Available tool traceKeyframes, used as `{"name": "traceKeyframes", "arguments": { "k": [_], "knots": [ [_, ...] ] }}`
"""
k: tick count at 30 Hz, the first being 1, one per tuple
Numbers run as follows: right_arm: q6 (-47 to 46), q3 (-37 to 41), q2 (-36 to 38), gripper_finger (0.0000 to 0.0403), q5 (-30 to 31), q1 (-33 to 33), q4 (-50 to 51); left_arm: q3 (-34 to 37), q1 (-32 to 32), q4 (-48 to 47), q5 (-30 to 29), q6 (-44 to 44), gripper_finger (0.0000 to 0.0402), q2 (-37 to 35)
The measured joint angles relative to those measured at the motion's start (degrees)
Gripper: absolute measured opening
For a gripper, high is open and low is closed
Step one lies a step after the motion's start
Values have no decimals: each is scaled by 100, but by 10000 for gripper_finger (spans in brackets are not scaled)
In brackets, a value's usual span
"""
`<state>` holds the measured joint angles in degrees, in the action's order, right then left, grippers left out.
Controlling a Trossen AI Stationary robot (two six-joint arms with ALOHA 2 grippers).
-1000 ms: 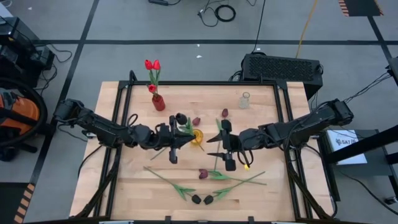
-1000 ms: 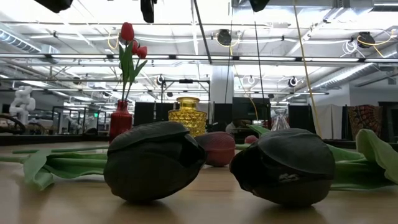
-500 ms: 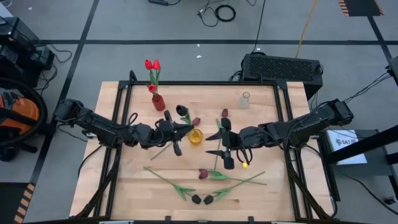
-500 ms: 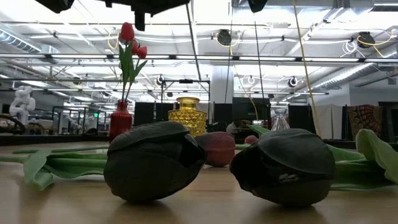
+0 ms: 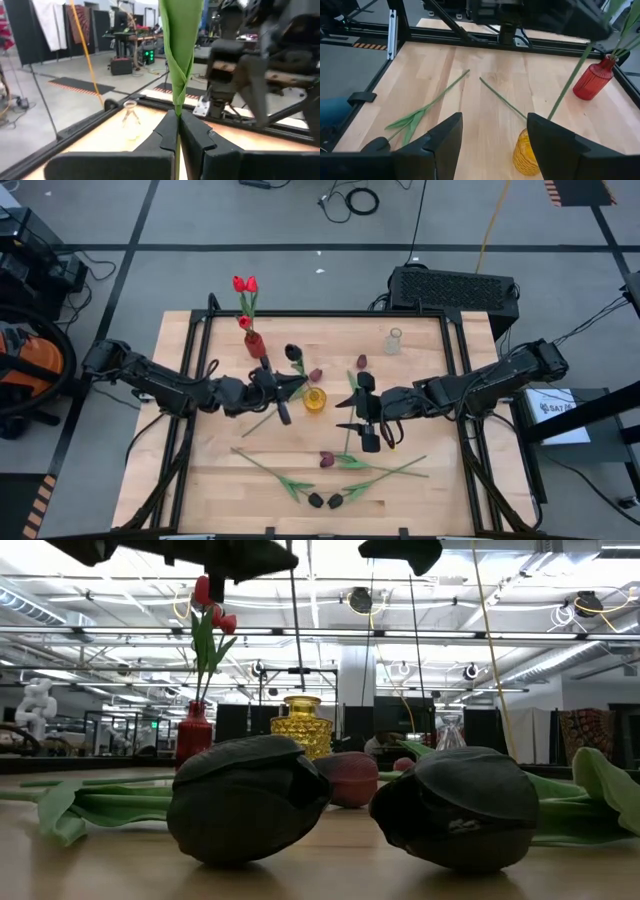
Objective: Sort flowers into vase by color
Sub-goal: Put the top black flower into the yellow vase
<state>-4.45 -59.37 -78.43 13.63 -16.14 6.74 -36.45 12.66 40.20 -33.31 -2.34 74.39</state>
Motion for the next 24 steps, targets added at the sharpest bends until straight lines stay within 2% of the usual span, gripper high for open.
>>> {"name": "traceKeyframes", "arguments": {
  "k": [9,24],
  "knots": [
    [9,0,0,215,2,0,92,430,-132,720,134,-63,12,-11],
    [17,0,0,215,4,0,172,496,-246,691,134,-135,12,48]
  ]
}}
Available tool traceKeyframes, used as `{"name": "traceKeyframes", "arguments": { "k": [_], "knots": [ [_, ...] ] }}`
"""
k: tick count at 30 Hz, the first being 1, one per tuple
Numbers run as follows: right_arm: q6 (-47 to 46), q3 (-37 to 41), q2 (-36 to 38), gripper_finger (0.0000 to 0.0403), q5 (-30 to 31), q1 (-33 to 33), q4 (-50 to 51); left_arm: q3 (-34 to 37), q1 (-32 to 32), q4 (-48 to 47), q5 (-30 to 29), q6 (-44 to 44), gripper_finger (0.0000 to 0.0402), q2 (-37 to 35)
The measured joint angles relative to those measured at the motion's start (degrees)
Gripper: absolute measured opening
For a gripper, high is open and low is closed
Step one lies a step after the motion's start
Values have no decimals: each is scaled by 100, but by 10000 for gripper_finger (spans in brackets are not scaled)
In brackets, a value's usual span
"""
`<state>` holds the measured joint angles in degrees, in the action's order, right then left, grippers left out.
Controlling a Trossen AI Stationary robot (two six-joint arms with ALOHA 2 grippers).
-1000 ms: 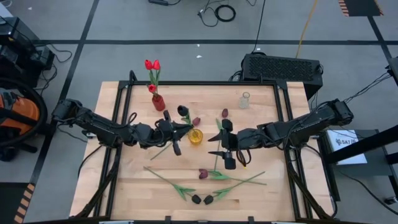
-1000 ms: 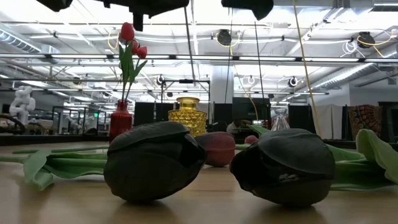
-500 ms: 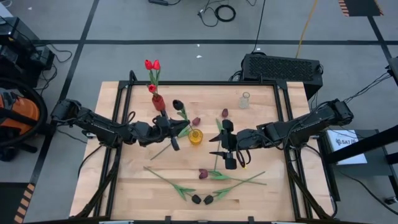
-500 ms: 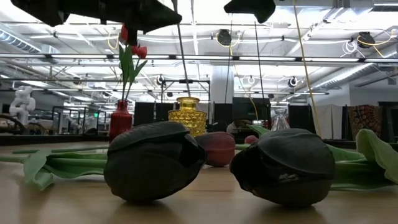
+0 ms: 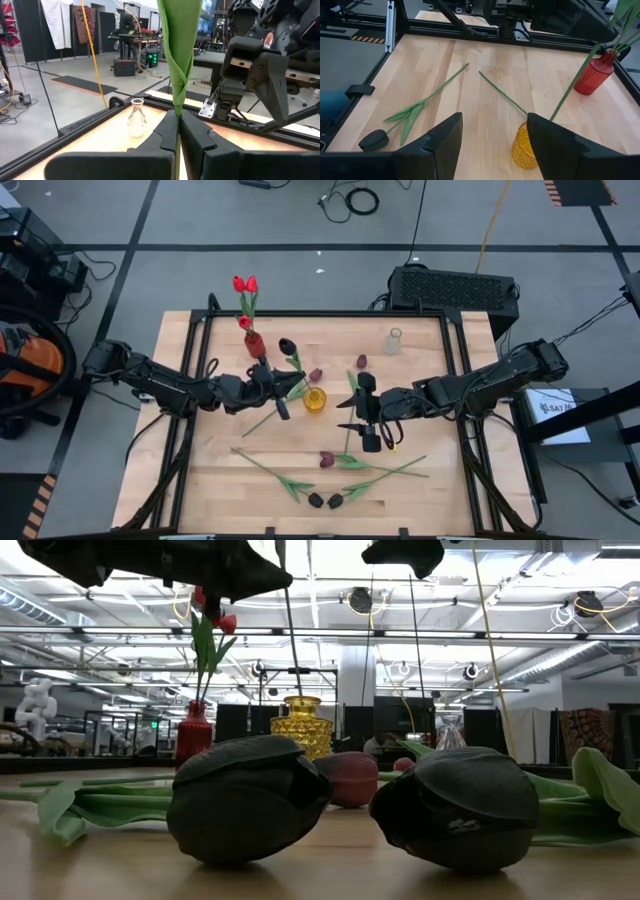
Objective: Sort flowers into vase by color
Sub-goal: Put the top black flower into the yellow vase
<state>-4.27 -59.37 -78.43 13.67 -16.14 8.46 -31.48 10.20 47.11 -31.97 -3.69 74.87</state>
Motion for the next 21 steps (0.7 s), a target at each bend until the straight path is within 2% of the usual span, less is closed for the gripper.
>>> {"name": "traceKeyframes", "arguments": {
  "k": [11,21],
  "knots": [
    [46,0,0,215,2,0,29,0,-7,92,133,-7,12,0],
    [44,0,0,215,2,0,205,0,-11,-372,133,-38,12,0]
  ]
}}
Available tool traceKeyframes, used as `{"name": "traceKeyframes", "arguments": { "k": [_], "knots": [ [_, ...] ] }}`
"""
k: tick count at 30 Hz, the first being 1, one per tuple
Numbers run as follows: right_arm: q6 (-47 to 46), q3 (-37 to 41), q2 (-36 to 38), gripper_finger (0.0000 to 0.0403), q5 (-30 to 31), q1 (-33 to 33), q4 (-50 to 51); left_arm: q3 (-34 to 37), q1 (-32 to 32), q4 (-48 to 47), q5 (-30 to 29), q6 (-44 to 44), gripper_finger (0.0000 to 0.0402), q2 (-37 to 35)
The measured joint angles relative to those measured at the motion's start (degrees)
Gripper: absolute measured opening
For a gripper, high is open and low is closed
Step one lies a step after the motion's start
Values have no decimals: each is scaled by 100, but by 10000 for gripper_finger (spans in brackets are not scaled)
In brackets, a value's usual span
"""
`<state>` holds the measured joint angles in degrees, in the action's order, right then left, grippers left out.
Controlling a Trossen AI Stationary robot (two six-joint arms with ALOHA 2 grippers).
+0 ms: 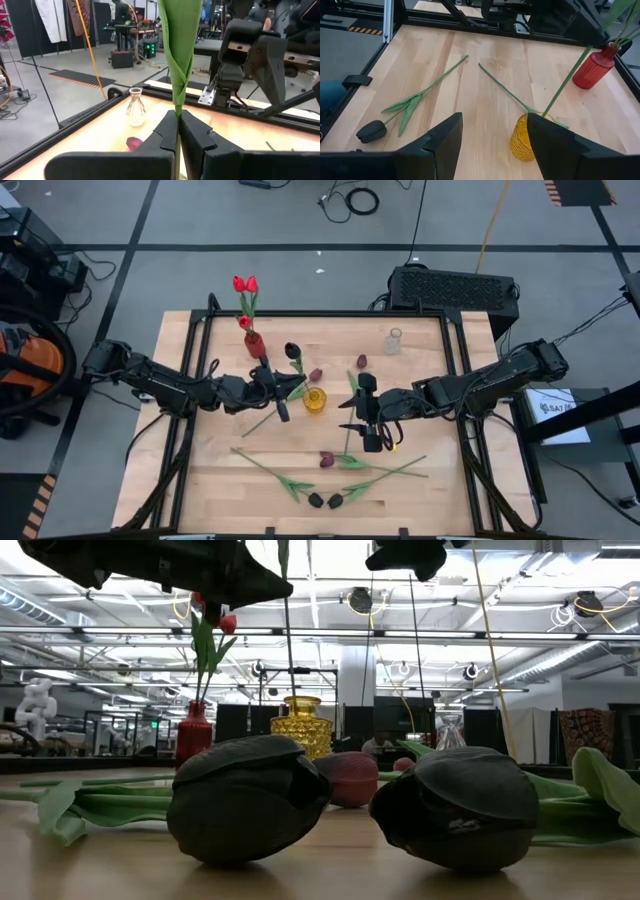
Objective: Sort flowers into vase by color
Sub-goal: Put the top black flower into the yellow vase
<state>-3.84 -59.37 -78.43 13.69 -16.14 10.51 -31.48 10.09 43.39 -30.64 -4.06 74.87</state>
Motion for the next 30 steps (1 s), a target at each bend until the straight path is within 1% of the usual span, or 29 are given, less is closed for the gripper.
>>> {"name": "traceKeyframes", "arguments": {
  "k": [7,13,17,24,28,30],
  "knots": [
    [-107,0,0,215,-2,0,379,0,0,-13,0,-10,12,0],
    [-149,0,0,215,-2,-2,617,-2,-9,-243,-8,-160,15,0],
    [-189,0,0,215,-2,-2,646,-2,-15,-389,22,-172,39,0],
    [-487,0,0,215,-22,-2,1029,-7,-37,-1175,40,-320,98,0],
    [-648,0,0,215,-71,-2,1154,-7,-37,-1501,46,-581,117,0],
    [-753,0,7,215,-277,-4,1152,-7,-37,-1675,159,-753,120,0]
  ]
}}
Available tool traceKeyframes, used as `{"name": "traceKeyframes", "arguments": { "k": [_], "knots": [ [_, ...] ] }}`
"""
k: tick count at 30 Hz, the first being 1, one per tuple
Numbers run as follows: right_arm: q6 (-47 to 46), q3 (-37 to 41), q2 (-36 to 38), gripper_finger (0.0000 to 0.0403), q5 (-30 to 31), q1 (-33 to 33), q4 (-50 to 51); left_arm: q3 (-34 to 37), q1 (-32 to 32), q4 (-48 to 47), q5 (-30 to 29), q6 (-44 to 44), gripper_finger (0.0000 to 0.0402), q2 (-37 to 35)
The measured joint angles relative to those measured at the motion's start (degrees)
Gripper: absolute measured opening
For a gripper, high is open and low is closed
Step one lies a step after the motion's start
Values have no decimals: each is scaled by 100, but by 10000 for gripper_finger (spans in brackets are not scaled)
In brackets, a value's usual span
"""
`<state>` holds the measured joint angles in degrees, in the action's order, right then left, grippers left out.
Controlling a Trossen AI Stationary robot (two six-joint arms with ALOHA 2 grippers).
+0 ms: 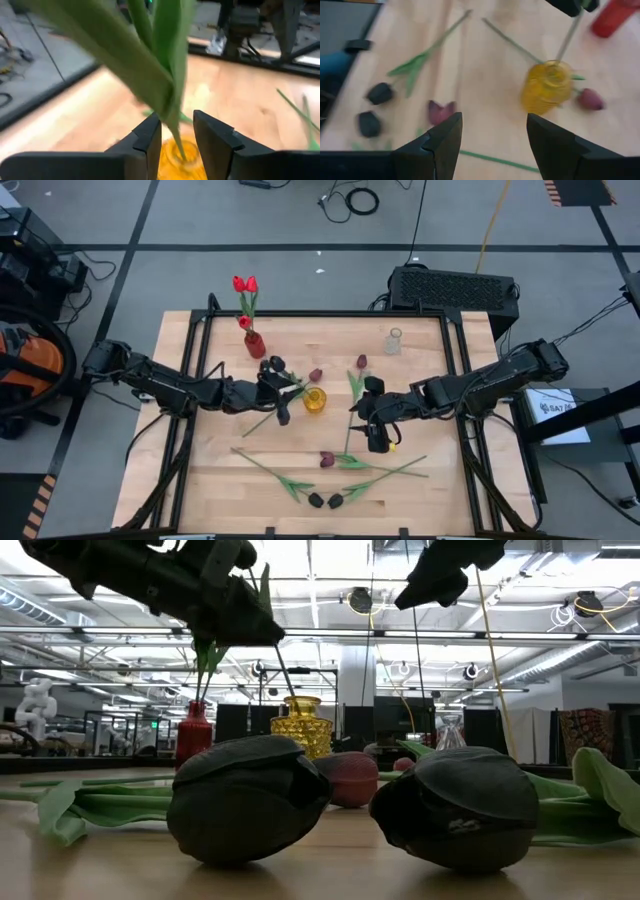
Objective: Sort flowers into vase by color
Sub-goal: Put the top black flower into the yellow vase, then put the left black flower into the yellow vase
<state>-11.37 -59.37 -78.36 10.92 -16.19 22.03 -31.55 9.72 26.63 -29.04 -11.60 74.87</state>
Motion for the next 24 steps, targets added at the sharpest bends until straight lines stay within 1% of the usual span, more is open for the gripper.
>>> {"name": "traceKeyframes", "arguments": {
  "k": [3,5,9,12,14,19,24],
  "knots": [
    [-119,0,4,215,-413,-5,-45,0,0,-347,488,-204,121,0],
    [-170,0,4,215,-565,-7,-42,0,0,-537,849,-321,121,0],
    [-171,0,6,215,-652,-4,-42,0,4,-780,1663,-624,121,0],
    [-174,0,8,215,-654,-4,-42,0,15,-941,2494,-906,121,0],
    [-171,0,10,215,-656,-4,-42,0,80,-1041,2916,-914,121,0],
    [-171,0,10,215,-658,-4,-37,0,433,-1228,3307,-895,121,0],
    [-171,0,10,215,-658,-4,-34,0,965,-1144,3358,-852,121,0]
  ]
}}
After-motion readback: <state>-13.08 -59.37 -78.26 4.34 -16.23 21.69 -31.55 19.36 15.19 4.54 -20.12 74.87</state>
